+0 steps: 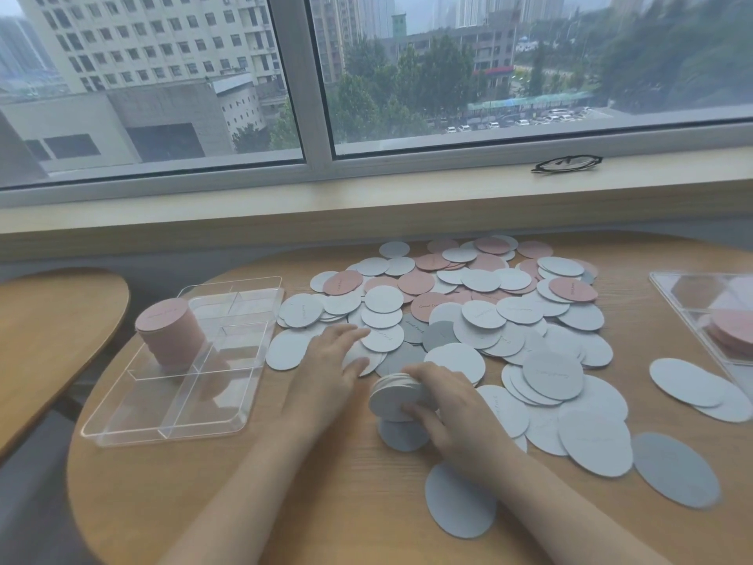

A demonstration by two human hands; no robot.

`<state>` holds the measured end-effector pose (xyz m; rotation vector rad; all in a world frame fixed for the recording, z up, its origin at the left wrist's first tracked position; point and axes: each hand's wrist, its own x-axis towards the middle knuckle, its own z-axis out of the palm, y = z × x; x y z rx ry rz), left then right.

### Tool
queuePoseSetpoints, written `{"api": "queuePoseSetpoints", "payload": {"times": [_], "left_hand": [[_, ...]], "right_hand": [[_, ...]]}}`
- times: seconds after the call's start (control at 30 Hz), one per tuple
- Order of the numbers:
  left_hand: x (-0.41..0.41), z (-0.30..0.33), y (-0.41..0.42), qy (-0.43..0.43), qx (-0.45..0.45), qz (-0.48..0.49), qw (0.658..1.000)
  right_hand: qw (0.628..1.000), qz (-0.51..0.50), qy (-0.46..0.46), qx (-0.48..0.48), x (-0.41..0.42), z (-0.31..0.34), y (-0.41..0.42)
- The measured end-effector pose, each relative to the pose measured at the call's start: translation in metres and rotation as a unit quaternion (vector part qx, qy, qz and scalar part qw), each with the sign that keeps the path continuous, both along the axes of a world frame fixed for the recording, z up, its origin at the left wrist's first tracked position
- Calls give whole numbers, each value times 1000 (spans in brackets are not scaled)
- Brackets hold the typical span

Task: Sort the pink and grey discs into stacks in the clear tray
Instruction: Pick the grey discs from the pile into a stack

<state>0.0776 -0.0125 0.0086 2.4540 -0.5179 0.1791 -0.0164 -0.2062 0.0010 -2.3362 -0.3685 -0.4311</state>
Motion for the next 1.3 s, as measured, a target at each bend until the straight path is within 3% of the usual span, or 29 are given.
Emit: {"api": "queuePoseSetpoints", "payload": {"times": [0.07,0.17,0.37,0.47,0.63,0.73,0.83,1.03,1.13,1.2,1.3], "left_hand": [[11,1,-5,42,73,-23,996],[21,2,-6,35,158,-43,986],[18,3,-2,-80,177,-49,980],[11,5,1,-119,135,-36,983],[-10,13,15,-75,-21,21,997],[-28,15,19,-39,-124,-10,991],[-40,12,17,4,-143,-53,988],[-43,5,-2,147,-283,-62,946],[-39,0,-6,192,-339,-49,919],[-29,-4,-4,153,-307,2,939],[-4,-8,-1,9,-96,84,992]], "right_hand": [[1000,1,2,0,0,0,-1],[1000,3,3,3,1,1,-1],[1000,8,-4,7,1,1,-1],[1000,7,4,9,1,0,-1],[999,10,16,36,0,2,-2],[999,8,7,53,1,2,-3],[997,5,15,73,-1,2,-3],[995,11,54,79,-4,2,-2],[999,12,24,34,-2,1,-1],[1000,4,17,22,-2,2,-1],[1000,4,15,23,-2,2,-1]]}}
